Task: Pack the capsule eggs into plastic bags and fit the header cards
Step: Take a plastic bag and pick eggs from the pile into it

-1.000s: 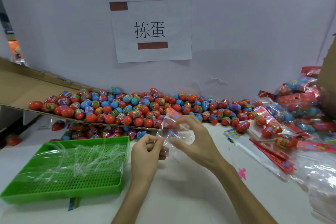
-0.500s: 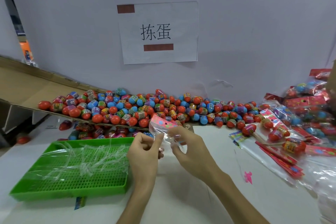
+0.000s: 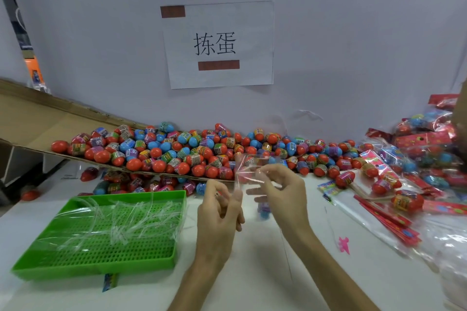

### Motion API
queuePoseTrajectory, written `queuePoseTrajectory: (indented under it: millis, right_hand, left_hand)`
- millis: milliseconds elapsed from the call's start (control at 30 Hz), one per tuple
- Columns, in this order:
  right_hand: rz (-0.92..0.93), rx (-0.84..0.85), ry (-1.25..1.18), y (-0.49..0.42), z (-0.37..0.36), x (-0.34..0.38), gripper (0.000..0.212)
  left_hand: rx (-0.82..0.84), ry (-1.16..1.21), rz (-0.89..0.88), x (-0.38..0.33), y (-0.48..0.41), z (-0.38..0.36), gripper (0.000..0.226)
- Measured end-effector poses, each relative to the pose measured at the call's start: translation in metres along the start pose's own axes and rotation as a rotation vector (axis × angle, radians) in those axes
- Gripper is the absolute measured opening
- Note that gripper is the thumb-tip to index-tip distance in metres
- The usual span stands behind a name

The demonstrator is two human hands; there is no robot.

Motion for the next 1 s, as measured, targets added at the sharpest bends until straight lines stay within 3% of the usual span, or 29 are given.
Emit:
queuePoseTrajectory:
  millis: [67, 133, 200, 267, 367, 400, 500, 533, 700, 833, 1000]
  right_hand:
    - [-0.1, 0.023, -0.22, -0.005, 0.002, -0.002, 0.003]
    - [-0.175, 0.161, -0.559, -0.006, -0.006, 0.003, 0.004]
    - [-0.206, 0.267, -0.737, -0.004, -0.012, 0.009, 0.008]
    - [-0.21, 0.271, -0.589, -0.004, -0.011, 0.003, 0.013]
    - [-0.283, 0.196, -0.247, 0.001, -0.007, -0.015, 0.008]
    - [-0.321, 0.195, -0.206, 0.004, -0.008, -0.02, 0.006]
    - [-0.342, 0.234, -0.165, 0.008, -0.015, -0.022, 0.011]
    - [-0.334, 0.235, -0.149, 0.009, -0.016, -0.02, 0.013]
    - [-0.324, 0.146, -0.046, 0.01, -0.014, -0.025, 0.014]
    - [-0.269, 0.19, -0.033, 0.011, -0.022, -0.02, 0.008]
    - [-0.159, 0.211, -0.072, 0.015, -0.026, -0.011, 0.014]
  left_hand:
    - [0.066, 0.03, 0.118, 0.006, -0.003, -0.001, 0.052]
    - [0.231, 0.077, 0.315, 0.014, -0.002, -0.013, 0.065]
    - [0.381, 0.068, 0.409, 0.019, 0.003, -0.026, 0.08]
    - [0.412, 0.088, 0.339, 0.014, 0.002, -0.029, 0.096]
    - [0.314, 0.253, 0.27, 0.001, -0.003, -0.017, 0.111]
    - [0.268, 0.279, 0.258, 0.0, -0.006, -0.01, 0.104]
    - [0.17, 0.268, 0.247, 0.001, -0.013, 0.001, 0.045]
    - [0.156, 0.281, 0.27, 0.005, -0.014, 0.002, 0.039]
    - [0.101, 0.364, 0.34, 0.016, -0.014, 0.003, 0.038]
    - [0.008, 0.502, 0.389, 0.018, -0.013, 0.008, 0.036]
    - [0.122, 0.503, 0.459, 0.025, -0.012, -0.002, 0.046]
Point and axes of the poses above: each hand's wrist, its own y-axis away from the middle knuckle, its own z-axis out of the back of the hand, x = y × z, the point moved 8 cm from there along -y, towards the middle knuckle, and after that the axes turned 10 degrees about z, right-handed, at the moved point
